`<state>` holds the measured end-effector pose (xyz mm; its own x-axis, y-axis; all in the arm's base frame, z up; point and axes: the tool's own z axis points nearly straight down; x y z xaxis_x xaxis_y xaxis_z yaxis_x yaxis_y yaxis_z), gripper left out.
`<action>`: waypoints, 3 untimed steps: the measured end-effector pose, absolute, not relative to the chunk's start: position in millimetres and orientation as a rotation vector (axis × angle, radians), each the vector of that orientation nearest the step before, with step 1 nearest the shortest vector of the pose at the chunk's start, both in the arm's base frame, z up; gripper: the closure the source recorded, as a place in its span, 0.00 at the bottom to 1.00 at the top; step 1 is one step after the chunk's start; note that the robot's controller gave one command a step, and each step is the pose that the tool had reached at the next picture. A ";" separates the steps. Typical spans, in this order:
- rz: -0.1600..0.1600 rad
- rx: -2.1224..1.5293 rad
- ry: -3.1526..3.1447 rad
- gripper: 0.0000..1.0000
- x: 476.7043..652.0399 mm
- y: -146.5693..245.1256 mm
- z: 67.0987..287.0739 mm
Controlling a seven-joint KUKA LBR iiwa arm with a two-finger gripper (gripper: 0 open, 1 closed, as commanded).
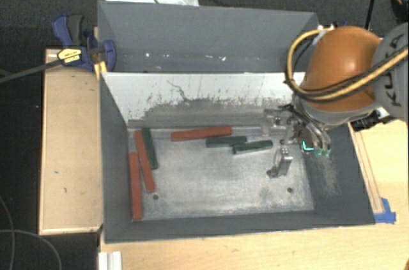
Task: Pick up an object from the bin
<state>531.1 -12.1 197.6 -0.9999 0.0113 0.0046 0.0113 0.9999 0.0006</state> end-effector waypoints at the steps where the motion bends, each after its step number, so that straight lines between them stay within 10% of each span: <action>1: -0.002 -0.023 -3.142 0.00 586.5 -14.3 123.9; 2: -0.001 -0.214 -3.132 0.00 587.8 -26.0 68.0; 3: 0.000 -0.210 -3.136 1.00 589.0 -25.9 70.7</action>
Offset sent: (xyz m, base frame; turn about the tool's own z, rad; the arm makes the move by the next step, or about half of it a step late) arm 0.0548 -0.0029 -0.0699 -0.0026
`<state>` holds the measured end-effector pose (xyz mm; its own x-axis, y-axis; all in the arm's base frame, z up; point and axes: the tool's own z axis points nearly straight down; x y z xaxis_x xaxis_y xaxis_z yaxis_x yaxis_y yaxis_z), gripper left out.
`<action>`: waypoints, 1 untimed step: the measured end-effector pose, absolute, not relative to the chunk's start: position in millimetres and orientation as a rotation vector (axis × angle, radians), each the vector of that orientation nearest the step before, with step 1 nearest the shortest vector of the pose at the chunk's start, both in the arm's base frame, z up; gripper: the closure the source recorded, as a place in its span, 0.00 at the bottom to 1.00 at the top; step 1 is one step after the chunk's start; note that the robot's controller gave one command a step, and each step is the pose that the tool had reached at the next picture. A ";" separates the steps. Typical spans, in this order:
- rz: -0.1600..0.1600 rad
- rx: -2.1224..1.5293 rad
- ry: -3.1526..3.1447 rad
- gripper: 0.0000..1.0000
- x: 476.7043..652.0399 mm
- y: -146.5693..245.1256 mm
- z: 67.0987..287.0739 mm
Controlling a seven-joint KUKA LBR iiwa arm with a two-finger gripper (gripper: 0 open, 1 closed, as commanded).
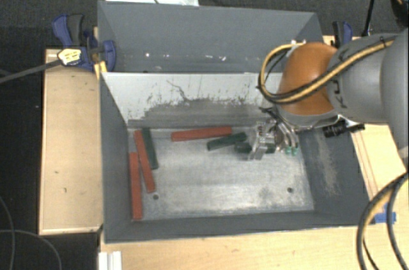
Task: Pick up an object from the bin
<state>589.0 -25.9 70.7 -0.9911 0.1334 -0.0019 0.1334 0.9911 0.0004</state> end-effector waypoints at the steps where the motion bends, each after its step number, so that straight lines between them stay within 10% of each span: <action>1: 0.000 0.208 3.133 1.00 589.0 -25.9 70.7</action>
Offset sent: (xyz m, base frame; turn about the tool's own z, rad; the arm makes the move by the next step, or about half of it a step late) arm 0.0000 0.0000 0.0000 0.0000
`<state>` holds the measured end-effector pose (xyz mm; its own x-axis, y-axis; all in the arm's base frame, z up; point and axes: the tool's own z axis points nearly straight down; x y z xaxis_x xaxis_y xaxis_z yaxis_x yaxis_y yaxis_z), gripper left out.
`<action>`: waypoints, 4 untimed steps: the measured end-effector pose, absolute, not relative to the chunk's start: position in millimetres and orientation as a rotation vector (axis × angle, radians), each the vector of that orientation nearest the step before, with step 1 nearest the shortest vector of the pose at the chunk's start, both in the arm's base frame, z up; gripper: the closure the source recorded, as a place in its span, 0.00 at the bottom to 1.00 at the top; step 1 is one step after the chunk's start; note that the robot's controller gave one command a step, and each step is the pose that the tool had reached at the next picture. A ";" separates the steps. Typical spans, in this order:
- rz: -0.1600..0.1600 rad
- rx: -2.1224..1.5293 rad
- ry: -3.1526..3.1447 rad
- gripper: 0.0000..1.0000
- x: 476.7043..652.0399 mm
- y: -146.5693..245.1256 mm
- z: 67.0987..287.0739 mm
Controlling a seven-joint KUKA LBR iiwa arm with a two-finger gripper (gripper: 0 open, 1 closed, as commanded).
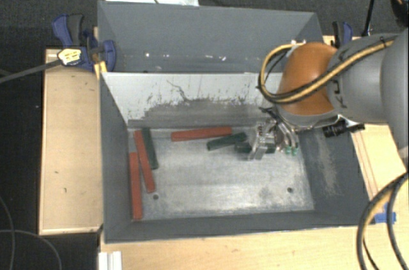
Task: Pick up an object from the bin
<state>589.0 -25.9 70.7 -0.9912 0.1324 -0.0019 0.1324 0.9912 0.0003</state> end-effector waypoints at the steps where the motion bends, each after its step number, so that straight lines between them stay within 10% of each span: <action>1: 0.000 0.207 3.133 1.00 589.1 -25.9 70.7; 3: 0.000 0.205 3.133 1.00 589.1 -25.9 70.7; 4: 0.002 0.243 3.121 1.00 566.3 -32.3 228.3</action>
Offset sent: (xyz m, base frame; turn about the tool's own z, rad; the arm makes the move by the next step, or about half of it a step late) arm 0.0000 0.0000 0.0000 0.0000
